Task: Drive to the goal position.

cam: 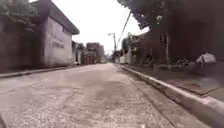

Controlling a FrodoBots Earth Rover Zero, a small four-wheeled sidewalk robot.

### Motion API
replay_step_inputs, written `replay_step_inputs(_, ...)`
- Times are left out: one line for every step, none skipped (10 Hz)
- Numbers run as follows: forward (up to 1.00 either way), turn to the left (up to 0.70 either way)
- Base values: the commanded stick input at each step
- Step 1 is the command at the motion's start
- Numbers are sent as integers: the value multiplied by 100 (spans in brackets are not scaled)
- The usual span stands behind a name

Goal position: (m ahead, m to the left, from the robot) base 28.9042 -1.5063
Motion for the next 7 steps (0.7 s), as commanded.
replay_step_inputs(100, 0)
replay_step_inputs(100, 0)
replay_step_inputs(100, 0)
replay_step_inputs(100, 0)
replay_step_inputs(100, 0)
replay_step_inputs(100, -18)
replay_step_inputs(100, -38)
